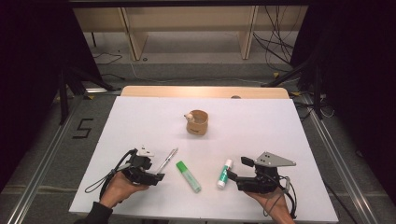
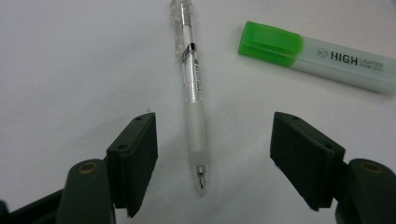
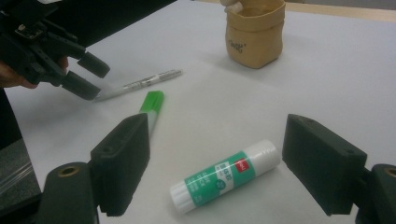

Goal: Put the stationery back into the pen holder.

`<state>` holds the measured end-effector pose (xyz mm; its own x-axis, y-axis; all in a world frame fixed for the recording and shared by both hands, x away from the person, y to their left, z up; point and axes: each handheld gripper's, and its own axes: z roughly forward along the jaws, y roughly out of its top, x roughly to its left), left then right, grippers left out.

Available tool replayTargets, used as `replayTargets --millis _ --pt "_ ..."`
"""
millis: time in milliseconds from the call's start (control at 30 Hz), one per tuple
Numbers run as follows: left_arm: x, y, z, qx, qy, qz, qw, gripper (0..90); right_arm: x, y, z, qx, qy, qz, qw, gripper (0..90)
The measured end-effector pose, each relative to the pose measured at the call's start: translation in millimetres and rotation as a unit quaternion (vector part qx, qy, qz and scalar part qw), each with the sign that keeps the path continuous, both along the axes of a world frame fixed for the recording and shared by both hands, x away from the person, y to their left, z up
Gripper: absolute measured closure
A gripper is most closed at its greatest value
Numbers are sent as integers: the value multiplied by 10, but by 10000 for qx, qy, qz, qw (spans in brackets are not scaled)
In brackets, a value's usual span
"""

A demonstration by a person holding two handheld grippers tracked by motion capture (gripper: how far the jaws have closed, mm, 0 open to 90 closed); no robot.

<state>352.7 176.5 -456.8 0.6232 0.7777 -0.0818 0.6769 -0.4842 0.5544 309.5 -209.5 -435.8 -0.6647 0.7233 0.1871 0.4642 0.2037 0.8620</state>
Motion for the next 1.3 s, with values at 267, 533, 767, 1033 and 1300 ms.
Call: replayTargets --millis 267,533,767,1033,1300 --pt "46 -71 10 126 56 -41 9999 438 -62 -19 -24 -54 42 25 10000 226" --pt "152 -137 -37 289 232 -79 9993 535 -118 -18 -25 -50 1 54 10000 216" --pt "244 -175 -60 366 337 -49 9988 626 -128 -21 -47 -61 40 75 9999 216" --pt "299 -201 -100 514 416 25 9978 662 -125 -9 -66 -73 106 86 9999 217" --pt "329 -212 -111 548 516 30 9972 711 -114 -11 -76 -44 129 96 9999 218"
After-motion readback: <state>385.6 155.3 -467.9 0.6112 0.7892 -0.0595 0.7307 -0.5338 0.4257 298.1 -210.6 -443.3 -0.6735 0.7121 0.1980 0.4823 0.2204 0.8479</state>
